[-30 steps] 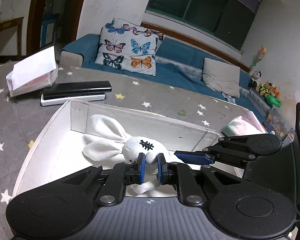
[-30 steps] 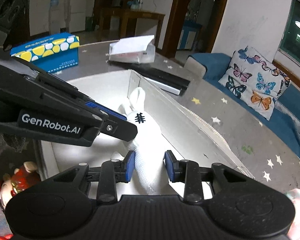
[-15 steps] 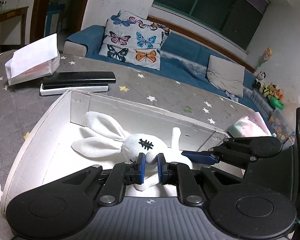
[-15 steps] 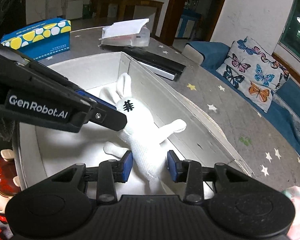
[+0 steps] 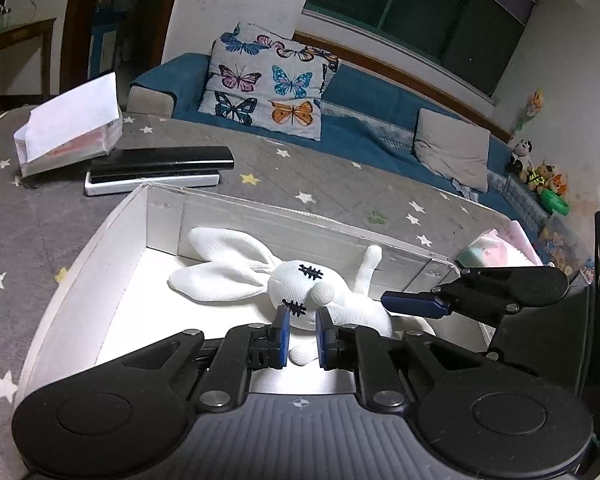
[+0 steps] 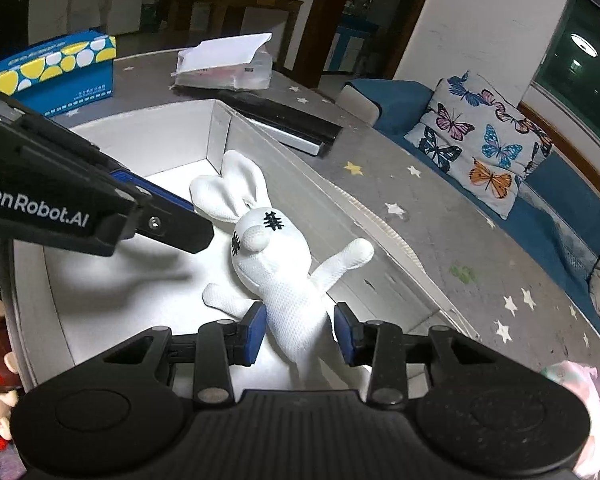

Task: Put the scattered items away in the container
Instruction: 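Lower the bunny into the box and open the left gripper, then move the left tool back and close it on the red round bird toy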

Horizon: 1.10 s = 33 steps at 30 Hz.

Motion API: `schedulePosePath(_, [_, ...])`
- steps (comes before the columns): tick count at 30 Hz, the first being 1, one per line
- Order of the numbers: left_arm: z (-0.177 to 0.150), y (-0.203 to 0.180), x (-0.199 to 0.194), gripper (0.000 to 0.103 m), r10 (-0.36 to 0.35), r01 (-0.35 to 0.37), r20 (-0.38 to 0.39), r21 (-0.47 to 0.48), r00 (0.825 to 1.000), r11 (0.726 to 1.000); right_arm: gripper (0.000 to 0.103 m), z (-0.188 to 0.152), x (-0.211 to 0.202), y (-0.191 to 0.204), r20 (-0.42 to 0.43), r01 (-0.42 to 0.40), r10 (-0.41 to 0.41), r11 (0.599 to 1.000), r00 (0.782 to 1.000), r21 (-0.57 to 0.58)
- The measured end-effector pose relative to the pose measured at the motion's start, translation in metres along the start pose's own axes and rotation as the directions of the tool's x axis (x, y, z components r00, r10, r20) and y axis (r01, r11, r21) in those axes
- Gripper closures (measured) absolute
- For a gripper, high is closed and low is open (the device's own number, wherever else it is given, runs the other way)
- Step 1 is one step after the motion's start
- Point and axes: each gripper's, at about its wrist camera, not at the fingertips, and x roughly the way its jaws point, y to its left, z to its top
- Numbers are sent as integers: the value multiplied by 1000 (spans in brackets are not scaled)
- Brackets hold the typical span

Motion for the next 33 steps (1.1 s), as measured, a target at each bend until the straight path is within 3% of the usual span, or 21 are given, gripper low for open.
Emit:
schedulePosePath(10, [-10,-10,-39,86,-13,11,51,44,999,999,58,-11,-41,1,77,34,-41,996,996,86])
schedulePosePath(20, [-35,-7,-83,86,-10,7,93,33,996,999,41,-36,-100,17,180,62,-87,988,980,143])
schedulePosePath(22, [-40,-7,-91,86,-7,3,102,36,995,999,33,-42,-111,23,196,63,-91,987,976,146])
schedulePosePath(26, [-53,-6,-105,85,5,-10,113,46,994,999,32,-55,-132,35,229,55,-91,986,969,159])
schedulePosePath(33, [-75,-3,-121,84,18,-24,110,53,994,998,20,-72,-157,60,266,32,-76,985,961,167])
